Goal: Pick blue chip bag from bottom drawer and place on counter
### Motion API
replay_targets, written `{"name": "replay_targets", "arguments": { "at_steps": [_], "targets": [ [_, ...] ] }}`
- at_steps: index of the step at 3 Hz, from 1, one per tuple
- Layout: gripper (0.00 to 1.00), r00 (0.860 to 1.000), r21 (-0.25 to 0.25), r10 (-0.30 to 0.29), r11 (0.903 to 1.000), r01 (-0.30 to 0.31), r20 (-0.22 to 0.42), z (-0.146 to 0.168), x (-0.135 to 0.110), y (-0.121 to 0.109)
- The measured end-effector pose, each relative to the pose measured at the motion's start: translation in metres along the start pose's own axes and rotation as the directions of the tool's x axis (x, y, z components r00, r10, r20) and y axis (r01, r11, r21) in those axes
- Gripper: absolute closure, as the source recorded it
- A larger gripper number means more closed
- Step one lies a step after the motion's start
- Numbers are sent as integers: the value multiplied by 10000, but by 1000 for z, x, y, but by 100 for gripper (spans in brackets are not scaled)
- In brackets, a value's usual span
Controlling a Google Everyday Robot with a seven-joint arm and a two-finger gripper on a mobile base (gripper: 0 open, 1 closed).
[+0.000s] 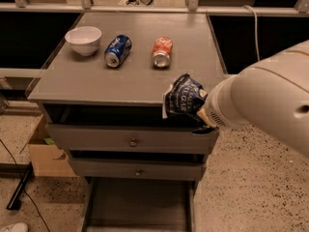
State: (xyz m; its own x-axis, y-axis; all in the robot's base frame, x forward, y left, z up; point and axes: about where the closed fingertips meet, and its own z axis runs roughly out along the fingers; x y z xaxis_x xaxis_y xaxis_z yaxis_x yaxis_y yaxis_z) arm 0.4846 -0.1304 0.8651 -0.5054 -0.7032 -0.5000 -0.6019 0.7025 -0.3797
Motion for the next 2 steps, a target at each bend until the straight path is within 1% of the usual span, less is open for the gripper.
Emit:
{"name": "replay_targets", "arguments": {
  "at_steps": [1,2],
  "targets": [
    [100,10000,3,-77,10000,77,30,9,-19,-16],
    [100,9987,2,-441,9990,442,262,22,-82,-48]
  ]
}}
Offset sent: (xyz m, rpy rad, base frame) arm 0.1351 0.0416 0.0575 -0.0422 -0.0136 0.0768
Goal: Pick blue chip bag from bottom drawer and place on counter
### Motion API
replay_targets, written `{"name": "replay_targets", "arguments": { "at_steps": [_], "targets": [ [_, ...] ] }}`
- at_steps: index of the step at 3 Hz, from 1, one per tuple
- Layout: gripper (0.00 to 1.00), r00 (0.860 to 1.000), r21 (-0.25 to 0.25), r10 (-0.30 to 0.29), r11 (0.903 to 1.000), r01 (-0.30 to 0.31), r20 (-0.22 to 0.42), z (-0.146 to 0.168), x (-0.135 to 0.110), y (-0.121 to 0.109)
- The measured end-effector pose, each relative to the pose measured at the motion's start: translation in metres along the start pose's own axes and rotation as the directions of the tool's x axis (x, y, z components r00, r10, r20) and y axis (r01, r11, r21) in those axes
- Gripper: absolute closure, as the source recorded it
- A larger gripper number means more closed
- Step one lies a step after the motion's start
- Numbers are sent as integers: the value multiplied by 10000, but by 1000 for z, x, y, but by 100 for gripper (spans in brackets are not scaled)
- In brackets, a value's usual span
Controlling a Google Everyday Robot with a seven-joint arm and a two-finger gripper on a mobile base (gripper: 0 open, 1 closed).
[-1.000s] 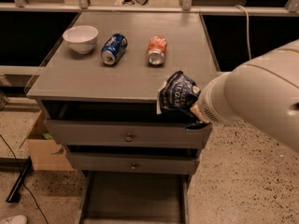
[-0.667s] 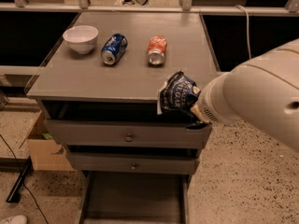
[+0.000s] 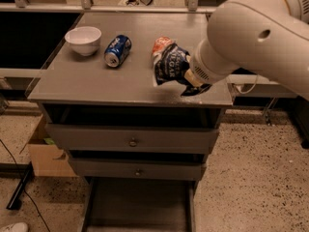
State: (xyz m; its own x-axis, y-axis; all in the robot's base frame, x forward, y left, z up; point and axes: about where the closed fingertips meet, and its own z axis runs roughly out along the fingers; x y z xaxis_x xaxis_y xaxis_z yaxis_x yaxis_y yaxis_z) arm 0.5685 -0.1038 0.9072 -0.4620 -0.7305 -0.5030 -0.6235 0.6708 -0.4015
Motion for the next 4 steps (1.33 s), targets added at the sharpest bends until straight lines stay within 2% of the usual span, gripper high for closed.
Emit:
{"name": "replay_targets", "arguments": {
  "at_steps": [1,2,3,4],
  "targets": [
    [100,10000,-8,-4,10000,4,-17,1,1,1],
    [100,9991,-195,274,9994,-281,-325,22,11,-13],
    [100,9923,-347,809,9958,-845,-940,62,26,-44],
    [100,9923,-347,809,9958,-845,-940,62,26,-44]
  ]
}}
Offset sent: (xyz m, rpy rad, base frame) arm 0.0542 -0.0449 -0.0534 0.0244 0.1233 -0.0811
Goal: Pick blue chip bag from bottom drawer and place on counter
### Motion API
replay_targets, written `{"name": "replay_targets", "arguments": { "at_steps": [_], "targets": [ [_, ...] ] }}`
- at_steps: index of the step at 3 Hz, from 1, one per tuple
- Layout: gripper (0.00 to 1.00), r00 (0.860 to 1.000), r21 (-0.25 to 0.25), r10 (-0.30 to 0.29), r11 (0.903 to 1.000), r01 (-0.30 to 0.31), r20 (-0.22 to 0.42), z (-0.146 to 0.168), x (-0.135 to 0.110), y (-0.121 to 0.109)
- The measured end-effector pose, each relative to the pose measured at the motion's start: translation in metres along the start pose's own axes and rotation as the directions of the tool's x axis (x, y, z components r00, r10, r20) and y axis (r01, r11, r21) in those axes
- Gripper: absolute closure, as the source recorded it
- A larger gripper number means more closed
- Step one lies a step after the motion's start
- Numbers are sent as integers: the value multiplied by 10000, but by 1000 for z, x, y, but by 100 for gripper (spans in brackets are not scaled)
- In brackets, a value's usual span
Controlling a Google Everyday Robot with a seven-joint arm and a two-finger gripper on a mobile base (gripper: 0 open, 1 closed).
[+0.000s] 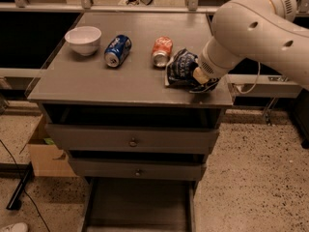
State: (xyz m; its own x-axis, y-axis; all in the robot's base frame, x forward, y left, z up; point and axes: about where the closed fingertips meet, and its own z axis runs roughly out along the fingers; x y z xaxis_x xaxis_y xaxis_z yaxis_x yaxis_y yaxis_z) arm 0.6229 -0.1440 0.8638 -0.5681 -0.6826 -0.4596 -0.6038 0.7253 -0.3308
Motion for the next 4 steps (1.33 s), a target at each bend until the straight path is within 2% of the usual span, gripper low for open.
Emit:
{"name": "replay_targets", "arguments": {
  "at_steps": [1,2,3,4],
  "targets": [
    [82,10000,0,0,10000,0,0,0,0,0],
    [57,10000,0,0,10000,0,0,0,0,0],
    [28,10000,0,-1,10000,1,0,0,0,0],
    [5,10000,0,-1,10000,1,0,0,0,0]
  ]
}}
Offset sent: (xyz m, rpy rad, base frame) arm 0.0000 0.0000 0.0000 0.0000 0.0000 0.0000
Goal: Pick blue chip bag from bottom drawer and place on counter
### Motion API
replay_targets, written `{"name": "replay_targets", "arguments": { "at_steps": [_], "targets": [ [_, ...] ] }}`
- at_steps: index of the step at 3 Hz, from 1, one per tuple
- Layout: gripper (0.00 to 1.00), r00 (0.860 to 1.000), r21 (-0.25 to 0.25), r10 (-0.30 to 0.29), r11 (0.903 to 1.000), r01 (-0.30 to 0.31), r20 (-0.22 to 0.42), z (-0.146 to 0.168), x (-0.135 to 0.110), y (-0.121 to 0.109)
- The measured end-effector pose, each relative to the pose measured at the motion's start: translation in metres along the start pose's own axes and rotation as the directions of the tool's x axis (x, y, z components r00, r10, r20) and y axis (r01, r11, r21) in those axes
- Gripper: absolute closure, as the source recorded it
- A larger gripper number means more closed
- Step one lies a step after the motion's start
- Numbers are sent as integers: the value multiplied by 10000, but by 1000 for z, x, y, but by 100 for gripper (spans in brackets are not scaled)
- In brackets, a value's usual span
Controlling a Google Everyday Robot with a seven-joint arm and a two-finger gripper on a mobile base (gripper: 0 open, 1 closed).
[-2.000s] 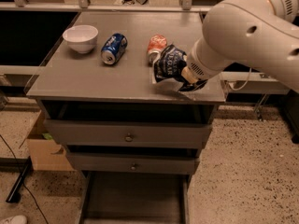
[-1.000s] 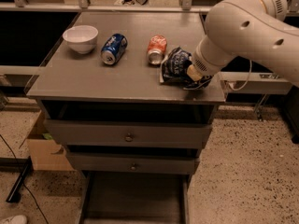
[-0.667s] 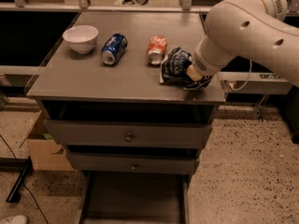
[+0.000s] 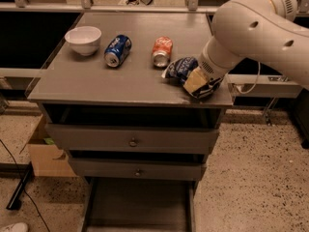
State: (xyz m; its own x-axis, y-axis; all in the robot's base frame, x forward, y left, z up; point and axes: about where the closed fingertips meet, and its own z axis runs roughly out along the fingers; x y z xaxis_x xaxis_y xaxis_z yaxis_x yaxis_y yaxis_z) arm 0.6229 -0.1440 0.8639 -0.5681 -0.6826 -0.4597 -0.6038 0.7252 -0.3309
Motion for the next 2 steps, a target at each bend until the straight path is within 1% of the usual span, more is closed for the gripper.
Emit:
{"name": "replay_targets", "arguments": {
  "at_steps": [1,2],
  "targets": [
    [0,10000,0,0,10000,0,0,0,0,0],
    [0,10000,0,0,10000,0,0,0,0,0]
  ]
}}
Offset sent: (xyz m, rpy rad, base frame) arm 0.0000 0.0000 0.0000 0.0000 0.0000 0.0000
